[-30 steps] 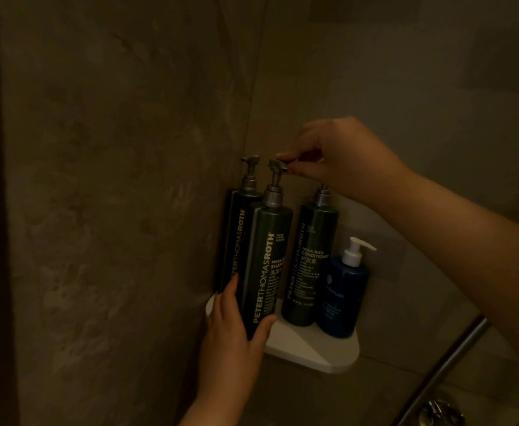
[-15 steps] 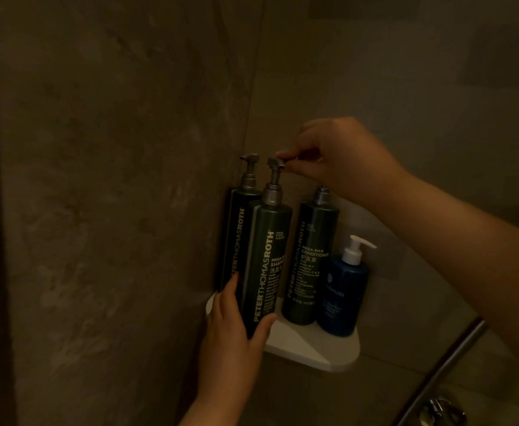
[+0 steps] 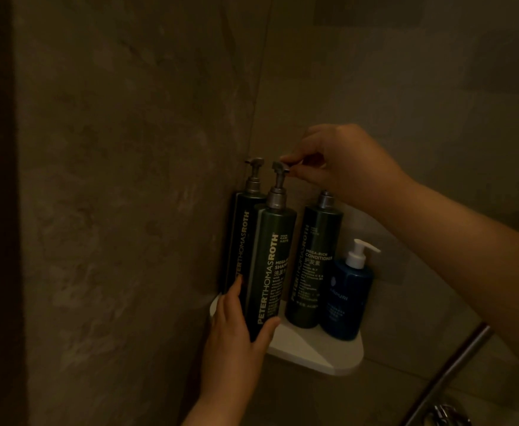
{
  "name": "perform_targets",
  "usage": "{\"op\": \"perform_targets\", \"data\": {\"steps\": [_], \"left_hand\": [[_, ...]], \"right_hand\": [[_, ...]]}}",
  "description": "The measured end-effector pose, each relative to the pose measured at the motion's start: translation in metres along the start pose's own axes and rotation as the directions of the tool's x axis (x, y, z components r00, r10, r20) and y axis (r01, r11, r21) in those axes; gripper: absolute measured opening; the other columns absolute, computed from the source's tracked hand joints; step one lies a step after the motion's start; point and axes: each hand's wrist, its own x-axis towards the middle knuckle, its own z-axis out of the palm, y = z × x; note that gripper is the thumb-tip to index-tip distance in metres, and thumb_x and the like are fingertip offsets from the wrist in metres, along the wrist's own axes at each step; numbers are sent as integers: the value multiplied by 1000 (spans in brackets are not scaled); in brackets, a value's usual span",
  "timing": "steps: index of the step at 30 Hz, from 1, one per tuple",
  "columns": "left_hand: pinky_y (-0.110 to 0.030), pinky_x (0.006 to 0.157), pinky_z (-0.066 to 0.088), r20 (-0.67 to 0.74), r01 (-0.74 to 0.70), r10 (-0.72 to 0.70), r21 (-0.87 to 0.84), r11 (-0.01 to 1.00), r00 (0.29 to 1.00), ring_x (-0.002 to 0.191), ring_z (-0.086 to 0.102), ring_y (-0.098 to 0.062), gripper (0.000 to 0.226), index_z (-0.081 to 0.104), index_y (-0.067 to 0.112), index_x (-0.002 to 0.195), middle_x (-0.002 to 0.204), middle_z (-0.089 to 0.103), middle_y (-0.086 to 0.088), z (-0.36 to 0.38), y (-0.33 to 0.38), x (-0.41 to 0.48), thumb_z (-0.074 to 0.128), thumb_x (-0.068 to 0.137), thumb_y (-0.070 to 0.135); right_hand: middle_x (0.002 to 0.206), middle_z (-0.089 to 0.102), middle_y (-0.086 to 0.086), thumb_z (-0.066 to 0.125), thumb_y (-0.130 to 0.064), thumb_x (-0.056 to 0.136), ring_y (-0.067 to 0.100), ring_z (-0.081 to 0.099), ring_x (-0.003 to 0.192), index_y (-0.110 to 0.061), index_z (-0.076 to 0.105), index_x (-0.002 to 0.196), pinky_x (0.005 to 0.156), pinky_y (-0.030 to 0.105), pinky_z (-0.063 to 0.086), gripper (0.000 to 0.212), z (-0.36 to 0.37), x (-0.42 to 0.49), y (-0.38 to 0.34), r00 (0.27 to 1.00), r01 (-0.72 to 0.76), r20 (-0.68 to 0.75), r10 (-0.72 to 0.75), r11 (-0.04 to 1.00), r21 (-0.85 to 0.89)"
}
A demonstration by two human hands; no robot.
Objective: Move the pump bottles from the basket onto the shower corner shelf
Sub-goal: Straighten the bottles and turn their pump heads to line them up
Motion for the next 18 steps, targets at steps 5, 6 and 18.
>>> {"op": "perform_targets", "data": {"steps": [5,6,18], "left_hand": [[-17,95,27,40,-34,31,72,997,999,127,22,3,87,-10,42,143,151,17,15,-4,-1,1,44,78,64],[-18,98,26,40,-39,35,94,995,999,131,20,0,86,-15,44,141,151,13,14,-5,0,0,39,78,66],[-31,83,50,-37,-278,300,283,918,953,112,43,-13,81,42,17,134,125,38,0,2,4,-20,81,64,4]], "right_hand": [[96,62,3,59,-19,87,16,60,81,-19,67,112,72,36,50,26,4,-6,-3,1000,-5,11,5,1000,-30],[102,62,1,58,-17,88,14,60,84,-21,63,119,75,35,51,32,5,-9,-3,1000,-14,14,14,1000,-19],[104,62,0,47,-9,89,16,59,90,-23,61,119,71,30,46,35,7,-20,7,1000,-6,16,7,1000,-29]]}}
